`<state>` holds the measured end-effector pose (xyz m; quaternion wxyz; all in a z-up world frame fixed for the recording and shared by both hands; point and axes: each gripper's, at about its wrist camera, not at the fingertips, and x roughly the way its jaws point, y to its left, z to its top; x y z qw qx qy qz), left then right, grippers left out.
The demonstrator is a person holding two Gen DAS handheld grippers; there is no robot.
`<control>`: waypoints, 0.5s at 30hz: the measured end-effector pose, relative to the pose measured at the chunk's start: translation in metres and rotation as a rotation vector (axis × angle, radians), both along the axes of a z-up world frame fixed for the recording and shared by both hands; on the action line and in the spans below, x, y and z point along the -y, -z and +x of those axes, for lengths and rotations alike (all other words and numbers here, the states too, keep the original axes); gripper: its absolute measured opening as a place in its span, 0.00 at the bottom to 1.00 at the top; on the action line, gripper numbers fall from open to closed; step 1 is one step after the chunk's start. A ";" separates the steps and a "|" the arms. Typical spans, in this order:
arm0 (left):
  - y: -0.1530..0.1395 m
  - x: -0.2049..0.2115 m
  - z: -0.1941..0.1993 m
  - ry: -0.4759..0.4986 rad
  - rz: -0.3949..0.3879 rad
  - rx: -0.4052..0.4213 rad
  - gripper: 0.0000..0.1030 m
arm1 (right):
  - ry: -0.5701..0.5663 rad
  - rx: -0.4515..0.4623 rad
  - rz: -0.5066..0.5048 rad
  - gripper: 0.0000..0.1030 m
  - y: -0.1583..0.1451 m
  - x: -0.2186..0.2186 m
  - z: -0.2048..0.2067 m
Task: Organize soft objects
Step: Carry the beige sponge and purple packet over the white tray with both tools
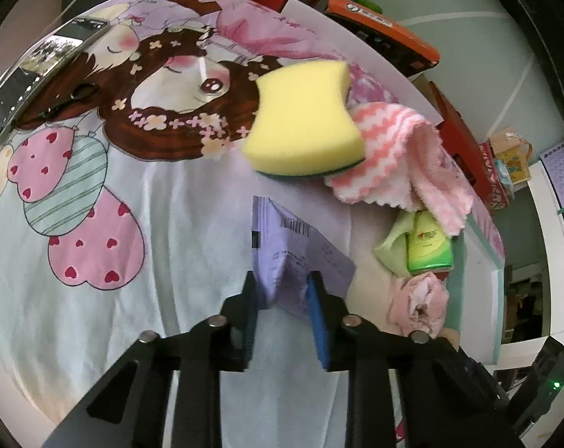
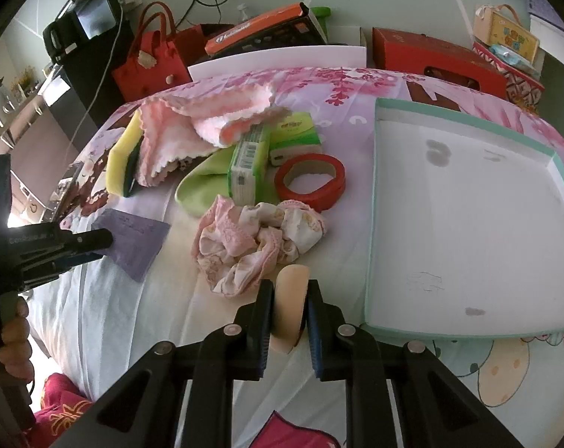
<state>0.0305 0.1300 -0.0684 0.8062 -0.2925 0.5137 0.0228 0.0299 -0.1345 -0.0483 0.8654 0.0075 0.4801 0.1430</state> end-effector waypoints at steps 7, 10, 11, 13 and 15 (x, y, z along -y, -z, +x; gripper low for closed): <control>-0.027 0.003 -0.008 0.030 0.022 0.042 0.21 | 0.015 0.013 0.025 0.17 -0.008 0.005 -0.002; -0.040 0.007 -0.009 0.039 0.014 0.073 0.21 | 0.020 0.025 0.040 0.17 -0.016 0.007 -0.003; -0.046 0.007 -0.010 0.041 0.014 0.086 0.21 | 0.022 0.033 0.047 0.17 -0.020 0.007 -0.003; -0.064 0.007 -0.013 0.050 0.019 0.132 0.21 | 0.024 0.054 0.061 0.17 -0.030 0.009 -0.004; -0.081 0.012 -0.013 0.058 0.029 0.174 0.21 | 0.031 0.084 0.072 0.17 -0.043 0.012 -0.003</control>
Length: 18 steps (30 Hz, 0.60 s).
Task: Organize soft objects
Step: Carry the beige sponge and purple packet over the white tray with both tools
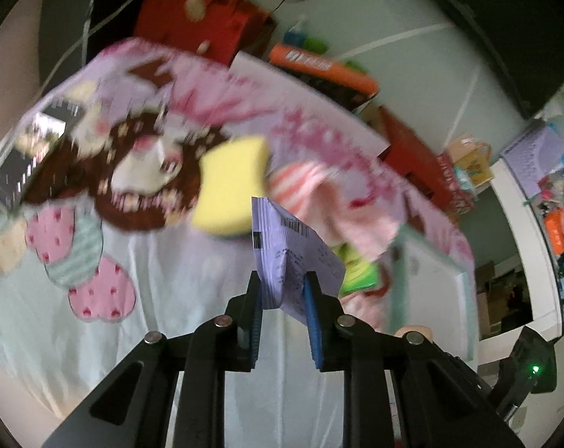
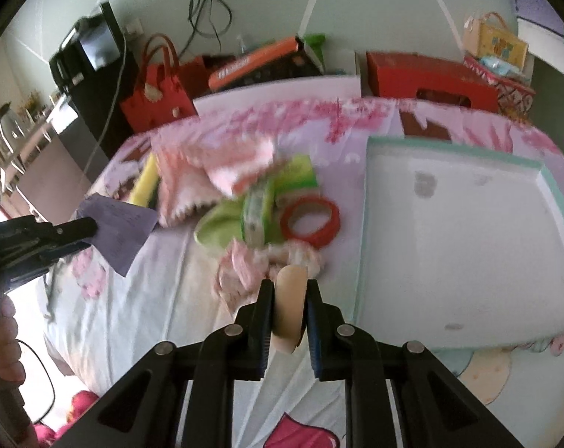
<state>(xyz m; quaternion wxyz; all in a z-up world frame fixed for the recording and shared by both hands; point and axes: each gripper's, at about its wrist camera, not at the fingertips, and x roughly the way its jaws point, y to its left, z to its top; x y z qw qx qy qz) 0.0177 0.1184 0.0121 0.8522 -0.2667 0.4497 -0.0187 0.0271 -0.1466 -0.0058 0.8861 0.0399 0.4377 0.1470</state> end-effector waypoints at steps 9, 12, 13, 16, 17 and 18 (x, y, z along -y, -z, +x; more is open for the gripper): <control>-0.055 0.047 0.024 0.107 0.040 0.141 0.21 | 0.095 0.103 0.021 0.17 -0.046 0.026 0.026; -0.058 0.073 0.037 0.165 0.040 0.161 0.21 | 0.151 0.089 0.028 0.17 -0.045 0.040 0.039; -0.057 0.082 0.041 0.182 0.038 0.162 0.21 | 0.175 0.083 0.027 0.17 -0.044 0.046 0.044; -0.051 0.111 0.054 0.231 0.035 0.151 0.21 | 0.247 0.068 0.009 0.17 -0.041 0.064 0.059; -0.049 0.119 0.058 0.244 0.035 0.148 0.21 | 0.273 0.064 0.007 0.17 -0.039 0.072 0.064; -0.047 0.127 0.060 0.256 0.037 0.147 0.21 | 0.293 0.061 0.004 0.17 -0.038 0.078 0.068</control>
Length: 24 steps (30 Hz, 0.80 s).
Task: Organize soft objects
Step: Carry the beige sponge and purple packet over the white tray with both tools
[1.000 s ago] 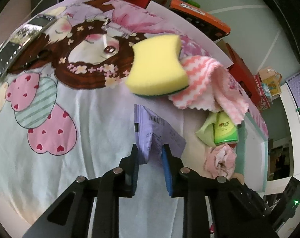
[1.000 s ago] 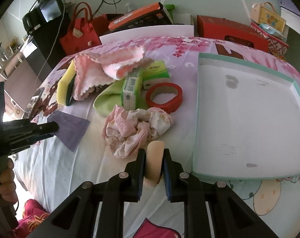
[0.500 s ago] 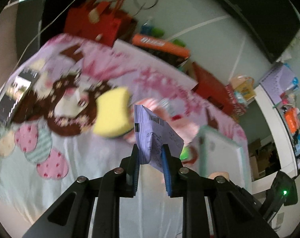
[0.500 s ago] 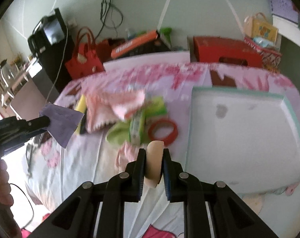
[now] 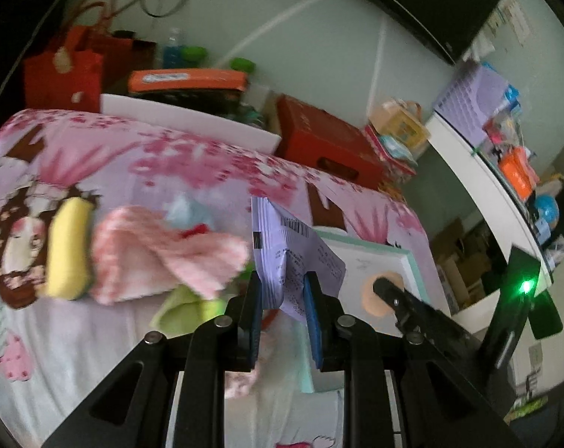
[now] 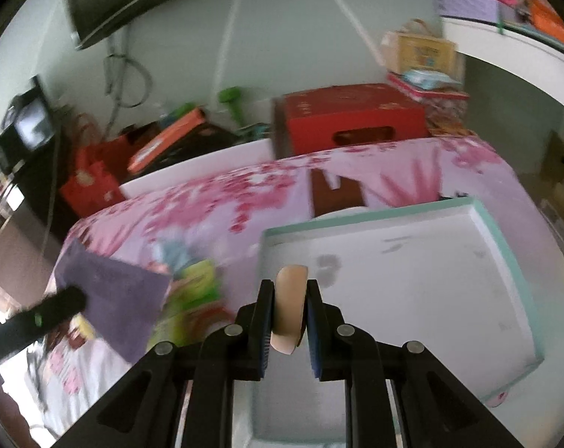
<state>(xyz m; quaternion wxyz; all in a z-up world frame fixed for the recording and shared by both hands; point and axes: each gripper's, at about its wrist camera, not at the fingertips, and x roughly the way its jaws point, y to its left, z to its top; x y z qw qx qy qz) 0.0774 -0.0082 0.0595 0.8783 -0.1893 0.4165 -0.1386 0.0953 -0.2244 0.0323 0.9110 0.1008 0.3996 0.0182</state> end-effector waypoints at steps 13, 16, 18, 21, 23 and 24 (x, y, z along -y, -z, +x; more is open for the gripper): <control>0.017 0.095 0.028 0.181 0.024 -0.010 0.21 | 0.255 -0.014 -0.024 0.17 0.016 0.093 -0.002; 0.022 0.111 0.028 0.223 0.024 -0.007 0.22 | 0.299 -0.025 -0.028 0.17 0.017 0.108 -0.006; 0.031 0.122 0.029 0.257 0.018 -0.016 0.22 | 0.317 -0.035 -0.019 0.17 0.020 0.115 -0.008; 0.044 0.130 0.031 0.286 0.006 -0.042 0.22 | 0.331 -0.046 -0.018 0.17 0.022 0.121 -0.009; 0.051 0.134 0.032 0.303 -0.001 -0.053 0.22 | 0.331 -0.048 -0.021 0.17 0.023 0.120 -0.010; 0.054 0.136 0.033 0.308 -0.002 -0.058 0.22 | 0.329 -0.048 -0.022 0.17 0.023 0.120 -0.010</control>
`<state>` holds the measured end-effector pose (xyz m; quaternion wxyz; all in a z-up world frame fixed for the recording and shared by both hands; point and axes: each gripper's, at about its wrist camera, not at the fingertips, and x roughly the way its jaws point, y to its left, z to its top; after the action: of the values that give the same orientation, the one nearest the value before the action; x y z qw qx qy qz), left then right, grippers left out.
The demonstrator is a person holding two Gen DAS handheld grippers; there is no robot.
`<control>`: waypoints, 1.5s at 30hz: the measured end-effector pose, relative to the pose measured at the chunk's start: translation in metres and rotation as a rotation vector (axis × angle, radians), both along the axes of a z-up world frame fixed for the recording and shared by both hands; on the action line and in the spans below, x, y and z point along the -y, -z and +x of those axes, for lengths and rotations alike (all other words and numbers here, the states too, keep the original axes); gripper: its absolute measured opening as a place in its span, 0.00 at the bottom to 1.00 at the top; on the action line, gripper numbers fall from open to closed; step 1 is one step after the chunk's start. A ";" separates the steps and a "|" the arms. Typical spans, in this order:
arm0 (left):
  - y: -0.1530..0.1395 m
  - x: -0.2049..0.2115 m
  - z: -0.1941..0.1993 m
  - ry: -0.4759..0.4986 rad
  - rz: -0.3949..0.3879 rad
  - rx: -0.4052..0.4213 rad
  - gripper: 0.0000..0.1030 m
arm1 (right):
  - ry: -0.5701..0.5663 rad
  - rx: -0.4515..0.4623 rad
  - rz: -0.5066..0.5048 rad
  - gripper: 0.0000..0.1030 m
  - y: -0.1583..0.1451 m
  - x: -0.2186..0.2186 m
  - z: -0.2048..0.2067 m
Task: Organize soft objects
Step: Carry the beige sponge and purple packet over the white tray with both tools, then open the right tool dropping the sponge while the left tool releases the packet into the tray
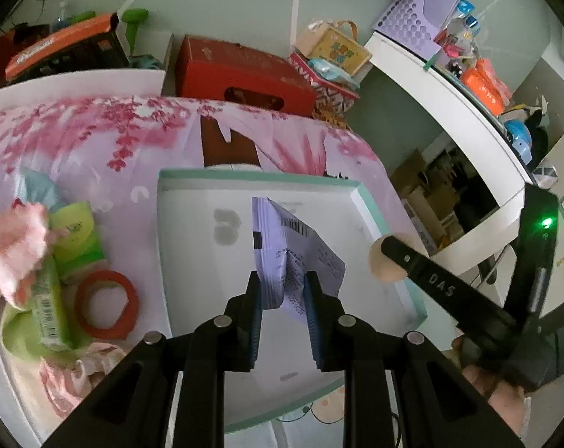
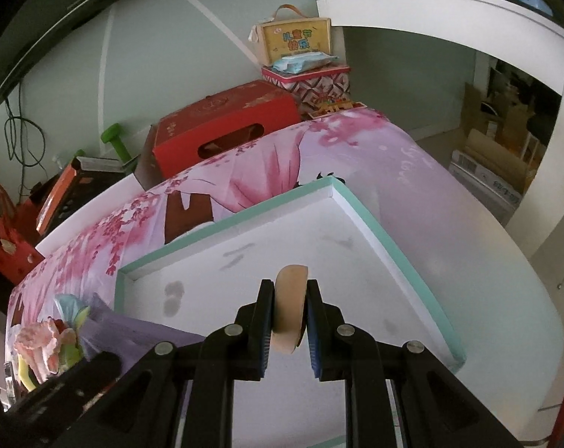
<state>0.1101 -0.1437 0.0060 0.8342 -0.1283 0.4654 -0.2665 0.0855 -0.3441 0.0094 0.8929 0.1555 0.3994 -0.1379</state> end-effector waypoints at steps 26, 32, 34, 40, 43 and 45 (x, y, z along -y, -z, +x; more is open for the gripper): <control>0.014 0.020 -0.005 0.008 0.152 0.016 0.58 | -0.007 -0.034 -0.034 0.39 0.002 -0.006 -0.004; 0.010 0.008 0.000 -0.062 0.199 0.027 0.80 | 0.001 -0.039 -0.056 0.73 0.002 -0.006 -0.004; 0.009 0.004 0.001 -0.086 0.211 0.033 0.88 | 0.008 -0.048 -0.068 0.84 0.004 -0.006 -0.003; 0.010 -0.004 0.004 -0.148 0.262 0.063 1.00 | 0.046 -0.067 -0.085 1.00 0.008 0.000 -0.005; 0.011 -0.006 0.005 -0.164 0.277 0.068 1.00 | 0.046 -0.064 -0.080 1.00 0.008 0.001 -0.006; 0.011 -0.006 0.005 -0.169 0.288 0.076 1.00 | 0.038 -0.066 -0.086 1.00 0.009 0.000 -0.005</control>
<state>0.1152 -0.1373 -0.0051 0.8805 -0.0360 0.4543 -0.1307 0.0802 -0.3438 0.0005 0.8823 0.1201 0.4192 -0.1770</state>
